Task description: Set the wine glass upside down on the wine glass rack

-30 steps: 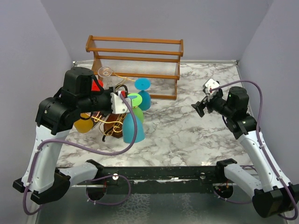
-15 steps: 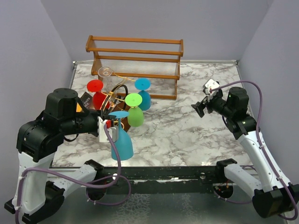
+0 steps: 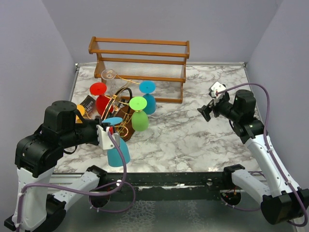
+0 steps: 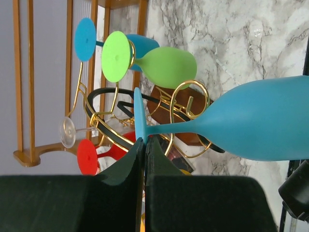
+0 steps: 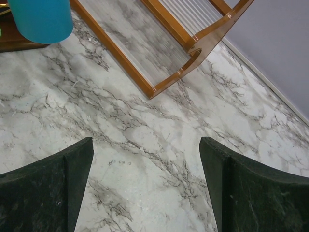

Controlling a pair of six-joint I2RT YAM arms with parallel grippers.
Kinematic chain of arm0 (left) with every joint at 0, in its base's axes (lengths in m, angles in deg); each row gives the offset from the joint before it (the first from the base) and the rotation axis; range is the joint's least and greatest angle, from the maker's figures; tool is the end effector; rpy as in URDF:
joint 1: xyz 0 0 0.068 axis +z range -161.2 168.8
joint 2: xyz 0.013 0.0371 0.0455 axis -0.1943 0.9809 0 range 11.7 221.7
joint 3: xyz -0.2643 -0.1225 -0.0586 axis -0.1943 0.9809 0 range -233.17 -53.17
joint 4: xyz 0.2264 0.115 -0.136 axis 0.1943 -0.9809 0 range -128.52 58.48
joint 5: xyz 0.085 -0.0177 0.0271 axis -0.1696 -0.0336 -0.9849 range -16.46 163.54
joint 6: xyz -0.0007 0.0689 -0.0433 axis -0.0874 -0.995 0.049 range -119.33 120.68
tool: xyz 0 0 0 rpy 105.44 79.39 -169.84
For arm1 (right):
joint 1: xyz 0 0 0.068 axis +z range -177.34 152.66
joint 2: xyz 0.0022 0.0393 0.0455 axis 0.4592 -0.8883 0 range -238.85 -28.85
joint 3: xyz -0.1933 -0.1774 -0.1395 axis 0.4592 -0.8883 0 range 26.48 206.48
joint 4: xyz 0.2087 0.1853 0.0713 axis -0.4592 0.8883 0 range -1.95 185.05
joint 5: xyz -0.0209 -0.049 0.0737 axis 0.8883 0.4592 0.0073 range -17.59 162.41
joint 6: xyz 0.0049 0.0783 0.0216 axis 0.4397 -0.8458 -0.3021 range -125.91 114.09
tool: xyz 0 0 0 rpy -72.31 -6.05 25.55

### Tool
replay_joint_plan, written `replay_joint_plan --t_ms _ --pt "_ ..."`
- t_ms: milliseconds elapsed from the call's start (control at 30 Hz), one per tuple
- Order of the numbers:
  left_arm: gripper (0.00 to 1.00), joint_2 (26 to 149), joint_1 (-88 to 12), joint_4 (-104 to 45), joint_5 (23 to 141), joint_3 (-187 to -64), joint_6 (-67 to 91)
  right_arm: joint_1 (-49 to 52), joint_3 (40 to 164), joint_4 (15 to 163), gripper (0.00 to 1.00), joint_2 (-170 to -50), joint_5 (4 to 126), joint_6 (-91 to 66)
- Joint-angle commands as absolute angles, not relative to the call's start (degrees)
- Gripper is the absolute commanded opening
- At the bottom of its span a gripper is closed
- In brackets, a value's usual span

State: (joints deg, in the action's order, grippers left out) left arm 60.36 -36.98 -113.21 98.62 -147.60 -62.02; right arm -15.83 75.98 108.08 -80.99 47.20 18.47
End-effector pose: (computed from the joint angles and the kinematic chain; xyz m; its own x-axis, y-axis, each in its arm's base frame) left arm 0.0666 -0.0654 0.4872 0.3823 0.7092 -0.5924 0.7920 0.0788 0.6054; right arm 0.2346 0.0784 0.3360 -0.1105 -0.4035 -0.9083 -0.6711 0.7044 -0.2313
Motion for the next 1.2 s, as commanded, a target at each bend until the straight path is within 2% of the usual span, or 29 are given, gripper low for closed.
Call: replay_joint_plan --t_ms 0,533,1167 --pt "0.00 59.3 -36.5 -113.1 95.3 -146.0 -61.1 -16.2 75.2 106.2 0.90 -81.4 47.4 19.4" --pt "0.01 59.9 -36.9 -112.0 92.7 -139.7 -67.2 -16.2 75.1 106.4 0.90 -82.6 47.4 19.8" --pt "0.02 64.3 -39.6 -107.4 97.0 -138.5 -72.1 -16.2 74.9 106.6 0.91 -82.8 46.8 20.4"
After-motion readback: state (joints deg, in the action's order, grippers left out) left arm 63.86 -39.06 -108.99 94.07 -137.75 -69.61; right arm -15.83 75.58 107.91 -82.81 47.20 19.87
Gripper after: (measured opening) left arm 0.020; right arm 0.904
